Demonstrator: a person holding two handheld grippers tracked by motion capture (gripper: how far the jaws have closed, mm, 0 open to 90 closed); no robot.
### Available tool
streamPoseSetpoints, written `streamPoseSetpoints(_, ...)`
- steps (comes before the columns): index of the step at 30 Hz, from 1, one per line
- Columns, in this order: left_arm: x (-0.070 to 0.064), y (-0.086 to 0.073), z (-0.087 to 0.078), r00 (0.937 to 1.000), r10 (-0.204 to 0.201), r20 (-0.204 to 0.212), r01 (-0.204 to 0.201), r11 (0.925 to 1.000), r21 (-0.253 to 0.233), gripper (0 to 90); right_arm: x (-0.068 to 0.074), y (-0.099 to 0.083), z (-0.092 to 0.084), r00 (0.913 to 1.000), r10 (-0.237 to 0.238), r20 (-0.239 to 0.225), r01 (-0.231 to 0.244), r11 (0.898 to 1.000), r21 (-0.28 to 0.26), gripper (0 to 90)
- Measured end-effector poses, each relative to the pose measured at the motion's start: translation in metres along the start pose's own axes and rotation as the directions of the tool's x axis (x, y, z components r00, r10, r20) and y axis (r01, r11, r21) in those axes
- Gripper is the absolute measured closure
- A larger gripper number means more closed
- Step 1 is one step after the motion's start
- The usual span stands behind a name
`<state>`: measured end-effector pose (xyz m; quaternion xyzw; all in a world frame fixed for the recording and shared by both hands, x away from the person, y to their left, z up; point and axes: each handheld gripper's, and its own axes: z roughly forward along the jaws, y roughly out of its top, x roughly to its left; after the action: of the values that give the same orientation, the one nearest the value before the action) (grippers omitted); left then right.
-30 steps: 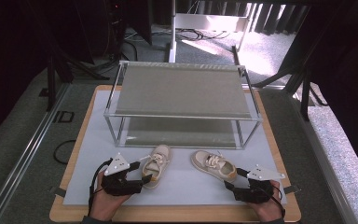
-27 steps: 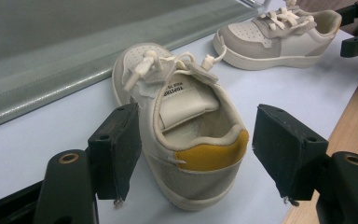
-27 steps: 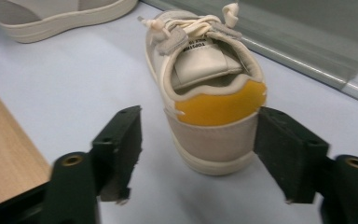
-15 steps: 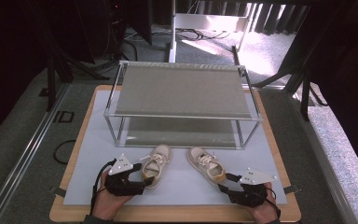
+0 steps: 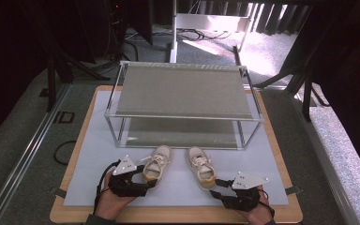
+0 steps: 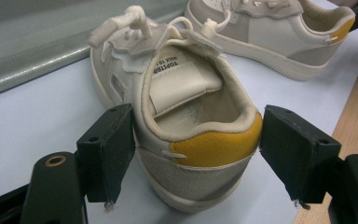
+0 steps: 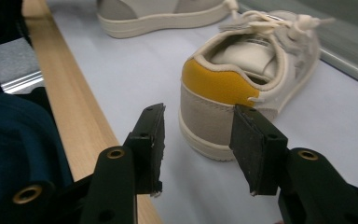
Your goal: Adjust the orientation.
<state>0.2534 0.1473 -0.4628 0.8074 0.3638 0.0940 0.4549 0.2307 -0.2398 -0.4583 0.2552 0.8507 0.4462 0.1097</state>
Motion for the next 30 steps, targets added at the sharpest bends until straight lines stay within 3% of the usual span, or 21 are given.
streamPoseSetpoints(4,-0.003,0.002,0.002,1.0000,0.002,0.005,-0.002,0.9999,0.012,26.2,0.004,0.002,0.005,0.9995,-0.011,-0.030,0.011,1.000,-0.006,54.4)
streamPoseSetpoints(14,-0.010,0.003,0.009,0.9985,0.010,0.054,-0.011,0.9999,0.012,26.6,0.005,0.004,0.007,0.9990,-0.016,-0.042,0.016,1.000,-0.001,50.8)
streamPoseSetpoints(16,-0.006,0.003,0.003,0.9968,-0.010,0.080,0.011,0.9999,-0.009,27.6,0.005,0.005,0.003,0.9991,-0.024,-0.035,0.024,1.000,-0.019,49.7)
streamPoseSetpoints(20,-0.002,0.005,-0.004,0.9967,-0.021,0.079,0.024,0.9989,-0.039,30.4,0.002,0.008,-0.004,0.9998,-0.009,0.019,0.011,0.998,-0.063,43.0)
streamPoseSetpoints(21,0.004,0.006,-0.011,0.9962,-0.039,0.077,0.045,0.9962,-0.075,31.2,-0.004,0.011,-0.007,0.9990,0.014,0.043,-0.011,0.997,-0.078,44.7)
streamPoseSetpoints(24,0.008,0.007,-0.015,0.9965,-0.053,0.065,0.059,0.9934,-0.098,32.2,-0.010,0.013,-0.008,0.9970,0.039,0.068,-0.033,0.996,-0.084,46.9)
streamPoseSetpoints(25,0.011,0.009,-0.018,0.9974,-0.061,0.039,0.065,0.9916,-0.112,33.0,-0.017,0.017,-0.007,0.9939,0.075,0.081,-0.068,0.993,-0.093,50.3)
streamPoseSetpoints(30,0.016,0.015,-0.012,0.9975,-0.069,0.016,0.070,0.9920,-0.105,37.1,-0.029,0.027,0.003,0.9880,0.127,0.089,-0.118,0.988,-0.099,56.8)
